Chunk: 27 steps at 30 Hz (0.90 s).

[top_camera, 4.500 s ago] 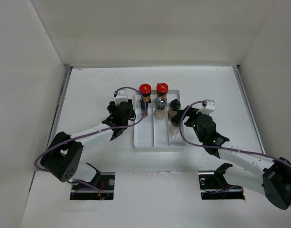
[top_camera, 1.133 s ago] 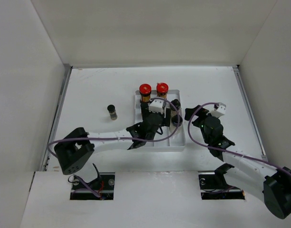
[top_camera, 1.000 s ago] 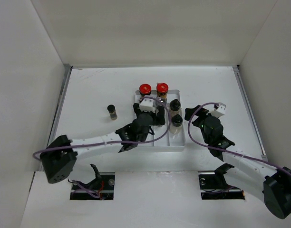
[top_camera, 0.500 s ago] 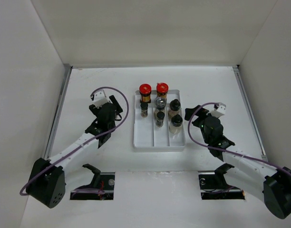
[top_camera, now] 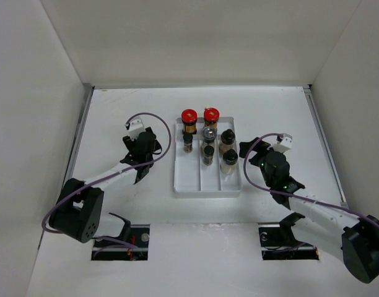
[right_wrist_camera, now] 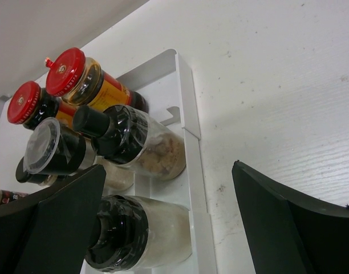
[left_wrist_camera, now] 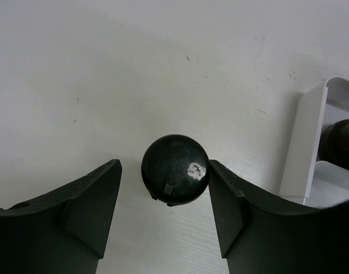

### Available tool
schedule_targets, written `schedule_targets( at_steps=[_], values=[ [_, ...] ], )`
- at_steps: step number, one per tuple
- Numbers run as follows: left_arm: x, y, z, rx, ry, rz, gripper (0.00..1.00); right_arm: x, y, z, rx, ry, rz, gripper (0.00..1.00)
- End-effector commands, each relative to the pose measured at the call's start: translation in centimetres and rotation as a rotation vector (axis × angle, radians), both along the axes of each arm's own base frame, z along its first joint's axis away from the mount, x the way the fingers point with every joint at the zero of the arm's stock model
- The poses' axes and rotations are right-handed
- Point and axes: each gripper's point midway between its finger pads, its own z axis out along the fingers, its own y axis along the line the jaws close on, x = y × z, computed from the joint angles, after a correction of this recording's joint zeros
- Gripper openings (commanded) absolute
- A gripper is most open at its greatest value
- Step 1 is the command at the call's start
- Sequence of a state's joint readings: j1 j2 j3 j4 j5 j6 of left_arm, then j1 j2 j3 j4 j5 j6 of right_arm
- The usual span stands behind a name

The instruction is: Organize the condiment bottles

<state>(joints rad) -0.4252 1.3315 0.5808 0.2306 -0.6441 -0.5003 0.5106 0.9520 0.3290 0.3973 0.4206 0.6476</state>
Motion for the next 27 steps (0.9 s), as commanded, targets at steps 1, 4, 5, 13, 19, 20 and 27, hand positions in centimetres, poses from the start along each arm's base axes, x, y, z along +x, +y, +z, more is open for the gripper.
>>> schedule_targets(
  at_steps=[1, 4, 5, 13, 19, 20, 27],
  values=[
    [2.3, -0.7, 3.4, -0.044, -0.113, 0.000, 0.58, 0.6, 0.7, 2.3, 0.043, -0.070, 0.016, 1.00],
    [2.6, -0.9, 3.3, -0.042, -0.115, 0.000, 0.51, 0.6, 0.8, 2.2, 0.042, -0.067, 0.019, 1.00],
    [2.7, -1.0, 3.3, -0.040, -0.116, -0.001, 0.47, 0.6, 0.8, 2.3, 0.043, -0.068, 0.019, 1.00],
    [1.4, -2.9, 6.3, -0.050, -0.181, -0.069, 0.27, 0.5, 0.8, 2.4, 0.046, -0.075, 0.024, 1.00],
    [-3.4, -7.4, 9.9, -0.066, -0.190, -0.255, 0.27, 0.6, 0.9, 2.3, 0.045, -0.070, 0.024, 1.00],
    [-4.3, -8.4, 10.0, -0.071, -0.178, -0.294, 0.28, 0.6, 0.9, 2.2, 0.044, -0.069, 0.024, 1.00],
    [-10.5, -16.1, 9.6, -0.180, -0.127, -0.579, 0.28, 0.5, 0.8, 2.2, 0.046, -0.070, 0.022, 1.00]
  ],
)
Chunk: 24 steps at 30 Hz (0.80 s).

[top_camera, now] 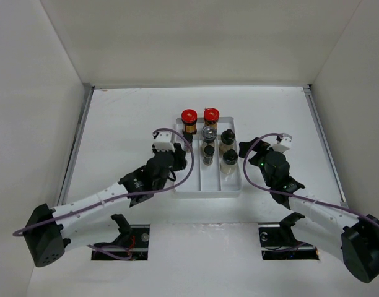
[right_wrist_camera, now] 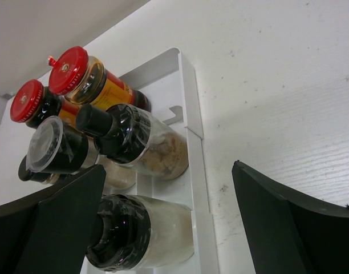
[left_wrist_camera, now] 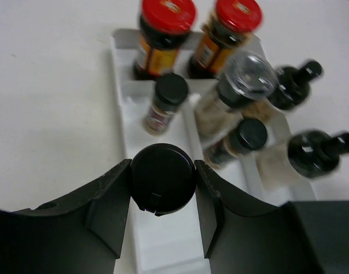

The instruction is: Organize the condiment bottles

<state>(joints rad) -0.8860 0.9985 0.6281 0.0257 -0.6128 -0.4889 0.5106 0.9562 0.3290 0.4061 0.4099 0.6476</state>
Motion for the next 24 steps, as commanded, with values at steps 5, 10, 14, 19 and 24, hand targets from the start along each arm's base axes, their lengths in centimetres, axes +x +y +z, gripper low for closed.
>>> schedule_targets(
  at_steps=[5, 10, 14, 19, 24],
  values=[
    [-4.4, -8.7, 1.9, -0.108, -0.018, -0.274, 0.28, 0.6, 0.6, 2.0, 0.040, -0.062, 0.011, 1.00],
    [-4.4, -11.8, 0.9, -0.042, -0.046, -0.326, 0.29, 0.4, 0.6, 2.5, 0.044, -0.076, 0.013, 1.00],
    [-4.2, -13.6, -1.2, -0.019, -0.029, -0.351, 0.29, 0.2, 0.5, 2.7, 0.050, -0.083, 0.013, 1.00],
    [-4.3, -14.9, -2.1, 0.000, -0.051, -0.377, 0.30, 0.3, 0.5, 2.6, 0.046, -0.080, 0.013, 1.00],
    [-4.2, -15.5, -4.0, 0.040, -0.027, -0.382, 0.30, 0.3, 0.5, 2.5, 0.046, -0.080, 0.013, 1.00]
  ],
)
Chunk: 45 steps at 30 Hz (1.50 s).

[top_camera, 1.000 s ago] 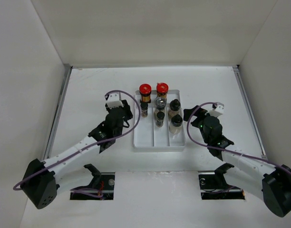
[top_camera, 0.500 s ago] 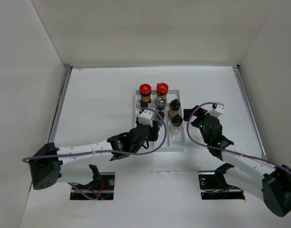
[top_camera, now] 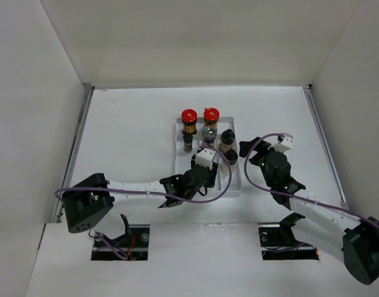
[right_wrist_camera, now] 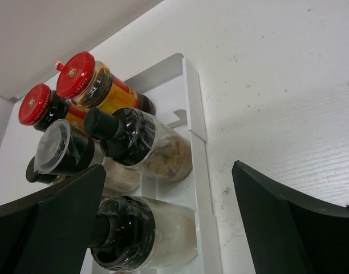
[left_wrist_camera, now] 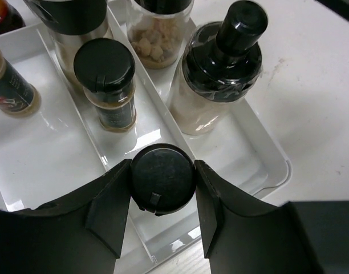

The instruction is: Organize the condiment bottles

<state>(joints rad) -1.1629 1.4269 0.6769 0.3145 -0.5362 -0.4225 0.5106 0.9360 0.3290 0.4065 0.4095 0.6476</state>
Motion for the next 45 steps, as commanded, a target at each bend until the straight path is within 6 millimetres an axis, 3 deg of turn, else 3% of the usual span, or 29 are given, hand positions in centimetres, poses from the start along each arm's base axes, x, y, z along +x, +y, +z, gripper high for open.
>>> schedule_targets(
  at_steps=[1, 5, 9, 15, 18, 21, 25, 29, 33, 39, 42, 45],
  values=[
    [0.6, -2.1, 2.8, -0.084, -0.054, -0.014, 0.31, 0.3, 0.5, 1.9, 0.036, -0.062, 0.013, 1.00],
    [0.7, -1.9, 1.3, -0.055, -0.054, -0.009, 0.41, 0.4, 0.5, 1.8, 0.035, -0.059, 0.013, 1.00],
    [0.5, -1.7, 1.4, -0.056, -0.062, -0.003, 0.58, 0.4, 0.5, 1.9, 0.035, -0.060, 0.013, 1.00],
    [1.2, -0.7, 3.4, -0.060, -0.115, 0.025, 0.80, 0.4, 0.6, 1.8, 0.035, -0.059, 0.013, 1.00],
    [1.5, 0.0, 5.0, -0.077, -0.149, 0.052, 0.99, 0.4, 0.5, 1.8, 0.035, -0.059, 0.012, 1.00],
    [2.0, 0.8, 7.4, -0.110, -0.190, 0.072, 1.00, 0.3, 0.5, 1.9, 0.037, -0.062, 0.010, 1.00],
    [3.4, 4.4, 10.9, -0.188, -0.239, 0.189, 1.00, 0.3, 0.3, 1.9, 0.035, -0.061, 0.001, 1.00],
    [5.1, 11.7, 13.3, -0.349, -0.262, 0.395, 1.00, 0.2, -0.7, 2.0, 0.041, -0.066, -0.041, 1.00],
    [6.2, 17.7, 11.5, -0.398, -0.225, 0.547, 1.00, 0.2, -1.0, 1.7, 0.032, -0.059, -0.061, 1.00],
    [7.7, 24.1, 5.2, -0.394, -0.043, 0.787, 1.00, 0.6, -1.2, 1.1, 0.020, -0.033, -0.080, 1.00],
    [8.3, 26.2, 3.2, -0.372, 0.011, 0.874, 1.00, 0.7, -2.2, 0.8, 0.018, -0.024, -0.131, 1.00],
    [8.6, 26.8, 2.4, -0.353, 0.036, 0.910, 1.00, 0.9, -3.1, 0.3, 0.017, -0.013, -0.191, 1.00]
  ],
)
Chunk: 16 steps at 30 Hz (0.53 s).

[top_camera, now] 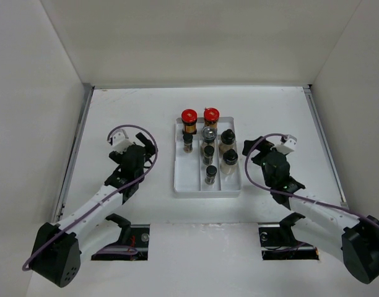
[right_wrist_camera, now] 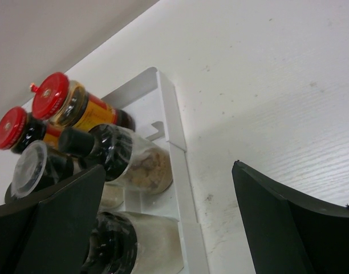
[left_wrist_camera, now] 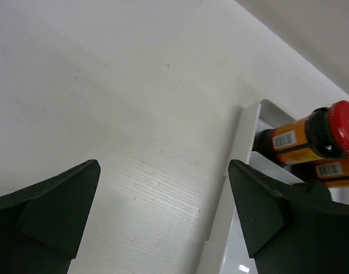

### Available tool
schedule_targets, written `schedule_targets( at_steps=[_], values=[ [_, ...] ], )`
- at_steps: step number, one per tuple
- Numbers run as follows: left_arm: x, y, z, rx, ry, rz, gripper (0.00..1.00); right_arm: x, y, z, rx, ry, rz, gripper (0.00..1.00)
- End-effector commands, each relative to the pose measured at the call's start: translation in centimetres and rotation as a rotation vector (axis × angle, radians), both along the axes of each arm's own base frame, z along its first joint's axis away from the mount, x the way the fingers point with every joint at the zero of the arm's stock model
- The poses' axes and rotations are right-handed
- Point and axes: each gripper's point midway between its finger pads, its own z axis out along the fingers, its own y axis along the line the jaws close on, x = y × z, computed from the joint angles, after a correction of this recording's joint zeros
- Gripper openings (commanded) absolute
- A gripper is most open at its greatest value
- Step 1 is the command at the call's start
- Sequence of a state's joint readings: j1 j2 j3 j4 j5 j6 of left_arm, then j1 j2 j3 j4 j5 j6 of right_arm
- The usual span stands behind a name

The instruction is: Organize the condiment bottles

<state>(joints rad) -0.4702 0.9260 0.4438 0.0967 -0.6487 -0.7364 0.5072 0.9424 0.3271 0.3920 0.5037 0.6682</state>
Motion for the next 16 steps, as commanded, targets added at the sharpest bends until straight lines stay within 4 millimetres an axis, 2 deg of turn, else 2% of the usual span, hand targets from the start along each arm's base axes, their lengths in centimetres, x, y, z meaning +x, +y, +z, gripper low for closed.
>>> schedule_targets(
  at_steps=[1, 7, 11, 13, 16],
  values=[
    [0.0, -0.2, -1.0, -0.055, 0.035, 0.016, 1.00, 0.7, -1.8, 0.5, 0.020, -0.018, -0.119, 1.00],
    [0.7, -0.8, -1.4, -0.045, 0.057, 0.008, 1.00, 1.4, -2.4, -1.8, 0.019, 0.086, -0.161, 1.00],
    [0.6, -1.8, -1.0, -0.058, 0.035, -0.031, 1.00, 1.5, -2.3, -1.3, 0.022, 0.083, -0.148, 1.00],
    [0.5, -2.0, -0.7, -0.074, 0.009, -0.040, 1.00, 1.2, -2.1, -0.3, 0.033, 0.060, -0.126, 0.87],
    [0.2, -2.1, -0.5, -0.083, -0.011, -0.046, 1.00, 0.8, -2.1, 1.5, 0.069, 0.009, -0.095, 0.53]
  ],
)
